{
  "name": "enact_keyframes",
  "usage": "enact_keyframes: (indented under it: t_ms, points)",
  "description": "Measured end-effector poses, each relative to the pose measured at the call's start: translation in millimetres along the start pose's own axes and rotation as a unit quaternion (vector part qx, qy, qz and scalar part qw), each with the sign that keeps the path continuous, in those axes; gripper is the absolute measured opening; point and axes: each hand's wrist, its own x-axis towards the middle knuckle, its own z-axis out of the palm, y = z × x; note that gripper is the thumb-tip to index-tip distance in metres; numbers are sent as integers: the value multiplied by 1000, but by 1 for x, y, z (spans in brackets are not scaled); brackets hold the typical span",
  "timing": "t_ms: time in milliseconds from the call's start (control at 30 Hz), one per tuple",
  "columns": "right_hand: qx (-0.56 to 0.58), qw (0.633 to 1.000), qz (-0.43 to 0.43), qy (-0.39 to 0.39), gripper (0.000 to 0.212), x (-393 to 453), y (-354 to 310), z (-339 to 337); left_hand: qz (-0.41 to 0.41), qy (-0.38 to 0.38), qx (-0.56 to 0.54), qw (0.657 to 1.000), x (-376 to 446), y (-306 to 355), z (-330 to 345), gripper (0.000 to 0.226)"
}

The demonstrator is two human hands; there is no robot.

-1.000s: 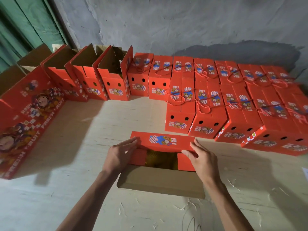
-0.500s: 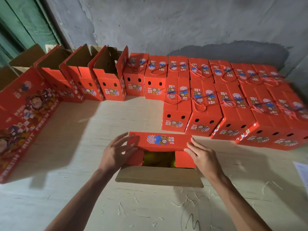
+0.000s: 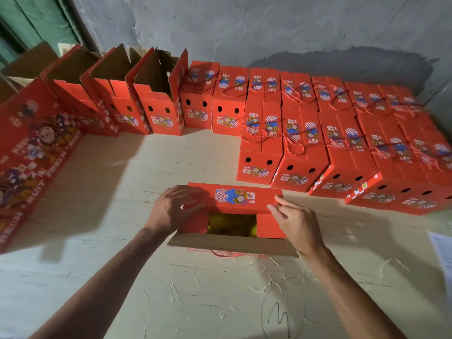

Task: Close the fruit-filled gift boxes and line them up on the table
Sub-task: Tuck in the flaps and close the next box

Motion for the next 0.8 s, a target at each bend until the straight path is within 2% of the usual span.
enact_keyframes:
  t_ms: [100,167,267,300,367,433,500,700,800]
  points:
    - [50,997,56,-11,20,-1,-2,1,-55,-12,-54,997,-7,-6,3,24]
    - [106,989,100,-33,38,-6,-2,5,-110,-41,-106,987,-7,-7,3,31]
    - [157,969,162,-102,54,-6,5,13,-90,-85,-145,982,-3,-14,6,32]
    - [173,960,183,-125,59,-5,7,14,-95,-103,-154,978,-3,-17,7,40]
    - [204,938,229,-162,67,-5,8,16,-167,-139,-186,958,-2,-23,7,71]
    - [209,929,249,-174,69,-6,9,19,-244,-169,-233,926,-2,-24,7,92]
    - [212,928,252,-171,68,-5,10,20,-259,-179,-271,910,-2,-22,12,96]
    - [223,925,262,-158,64,-5,12,21,-284,-194,-261,902,2,-15,9,95]
    - [240,920,269,-155,63,-6,14,20,-268,-207,-219,915,9,-6,0,95]
